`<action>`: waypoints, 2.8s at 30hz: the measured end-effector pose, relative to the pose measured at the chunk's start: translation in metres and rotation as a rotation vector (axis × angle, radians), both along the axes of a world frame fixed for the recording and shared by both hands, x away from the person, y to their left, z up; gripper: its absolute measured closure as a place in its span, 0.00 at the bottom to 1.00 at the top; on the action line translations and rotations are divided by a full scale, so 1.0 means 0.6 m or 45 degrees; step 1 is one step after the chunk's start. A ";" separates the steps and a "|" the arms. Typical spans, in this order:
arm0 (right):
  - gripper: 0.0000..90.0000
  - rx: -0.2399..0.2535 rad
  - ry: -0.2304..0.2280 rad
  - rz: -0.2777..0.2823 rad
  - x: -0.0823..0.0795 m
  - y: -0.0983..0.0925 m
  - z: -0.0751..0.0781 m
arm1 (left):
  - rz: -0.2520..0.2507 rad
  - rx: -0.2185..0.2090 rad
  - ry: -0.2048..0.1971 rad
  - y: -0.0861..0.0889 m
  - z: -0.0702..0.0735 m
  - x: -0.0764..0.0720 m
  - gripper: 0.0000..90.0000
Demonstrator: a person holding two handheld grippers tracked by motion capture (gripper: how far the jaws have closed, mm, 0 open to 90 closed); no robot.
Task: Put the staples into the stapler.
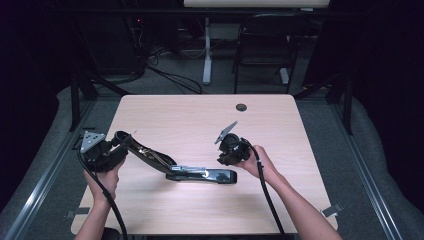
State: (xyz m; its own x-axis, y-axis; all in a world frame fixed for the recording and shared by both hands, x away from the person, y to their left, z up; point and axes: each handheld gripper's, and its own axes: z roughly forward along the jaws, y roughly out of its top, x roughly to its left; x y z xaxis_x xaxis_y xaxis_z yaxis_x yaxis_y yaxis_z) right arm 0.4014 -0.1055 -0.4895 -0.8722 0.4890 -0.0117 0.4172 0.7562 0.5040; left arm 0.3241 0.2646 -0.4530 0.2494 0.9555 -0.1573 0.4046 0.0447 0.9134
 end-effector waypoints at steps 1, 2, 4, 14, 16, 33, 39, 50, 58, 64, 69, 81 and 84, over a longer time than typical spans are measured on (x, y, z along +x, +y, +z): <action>0.87 -0.007 -0.001 0.006 0.000 0.002 0.001 | 0.000 -0.001 0.000 0.000 0.000 0.000 0.69; 0.87 -0.001 -0.002 0.010 0.000 0.004 0.002 | -0.001 -0.001 -0.001 0.001 0.000 0.000 0.69; 0.87 -0.005 -0.001 0.024 0.001 0.009 0.002 | -0.004 -0.003 -0.004 0.001 -0.001 0.000 0.69; 0.87 0.010 0.003 0.078 0.005 0.025 0.005 | -0.009 -0.011 -0.011 0.002 -0.002 0.000 0.69; 0.87 0.016 0.006 0.091 0.006 0.028 0.004 | -0.009 -0.012 -0.011 0.002 -0.002 0.000 0.69; 0.87 0.048 0.008 0.176 0.012 0.052 0.007 | -0.021 -0.010 -0.016 0.002 -0.002 0.001 0.69; 0.87 0.046 0.000 0.204 0.012 0.063 0.006 | -0.022 -0.007 -0.014 0.003 -0.002 0.000 0.69; 0.87 0.052 -0.011 0.250 0.013 0.079 0.007 | -0.022 -0.008 -0.015 0.003 -0.002 0.000 0.69; 0.87 0.080 -0.005 0.287 0.018 0.093 0.002 | -0.018 -0.011 -0.015 0.003 -0.003 0.001 0.69; 0.87 0.085 -0.014 0.328 0.018 0.104 0.001 | -0.019 -0.011 -0.016 0.003 -0.003 0.001 0.69; 0.87 0.083 -0.012 0.373 0.015 0.112 -0.003 | -0.020 -0.015 -0.018 0.004 -0.003 0.001 0.69; 0.87 0.075 0.009 0.412 0.020 0.118 -0.014 | -0.022 -0.014 -0.015 0.004 -0.003 0.001 0.69; 0.87 0.076 0.018 0.412 0.021 0.119 -0.017 | -0.021 -0.015 -0.016 0.004 -0.003 0.001 0.69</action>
State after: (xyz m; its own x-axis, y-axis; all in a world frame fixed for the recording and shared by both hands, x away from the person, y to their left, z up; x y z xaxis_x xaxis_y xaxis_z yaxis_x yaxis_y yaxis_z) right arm 0.4142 -0.0344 -0.5000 -0.9823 0.1860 0.0219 0.1675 0.8198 0.5476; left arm 0.3248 0.2672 -0.4549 0.2675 0.9493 -0.1651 0.3939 0.0486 0.9179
